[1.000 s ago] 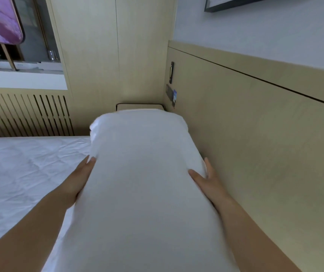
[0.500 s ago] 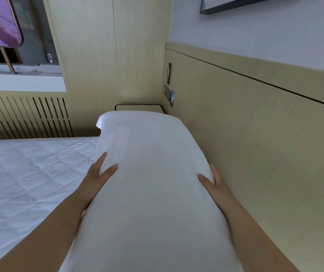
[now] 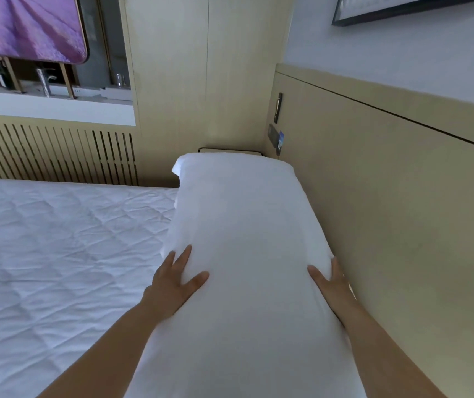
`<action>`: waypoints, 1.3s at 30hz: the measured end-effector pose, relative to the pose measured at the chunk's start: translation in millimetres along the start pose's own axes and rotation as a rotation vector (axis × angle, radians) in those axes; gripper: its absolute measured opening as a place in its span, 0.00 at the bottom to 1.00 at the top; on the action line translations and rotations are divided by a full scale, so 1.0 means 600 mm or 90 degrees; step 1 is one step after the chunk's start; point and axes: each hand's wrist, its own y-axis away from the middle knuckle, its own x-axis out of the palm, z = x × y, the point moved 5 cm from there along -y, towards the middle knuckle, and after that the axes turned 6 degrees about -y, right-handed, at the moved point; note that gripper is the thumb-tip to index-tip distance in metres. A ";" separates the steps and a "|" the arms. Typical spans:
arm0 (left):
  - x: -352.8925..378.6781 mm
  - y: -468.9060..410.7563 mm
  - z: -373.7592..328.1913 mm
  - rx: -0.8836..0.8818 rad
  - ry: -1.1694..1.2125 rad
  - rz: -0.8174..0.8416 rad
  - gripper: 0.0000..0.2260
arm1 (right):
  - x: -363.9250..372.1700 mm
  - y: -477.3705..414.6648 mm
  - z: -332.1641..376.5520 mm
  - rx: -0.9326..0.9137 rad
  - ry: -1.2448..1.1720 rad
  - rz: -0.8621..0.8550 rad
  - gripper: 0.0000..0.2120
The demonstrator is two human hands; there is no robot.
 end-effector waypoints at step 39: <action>0.009 0.156 0.080 -0.008 0.201 -0.109 0.47 | -0.024 0.182 -0.103 0.072 0.023 -0.231 0.38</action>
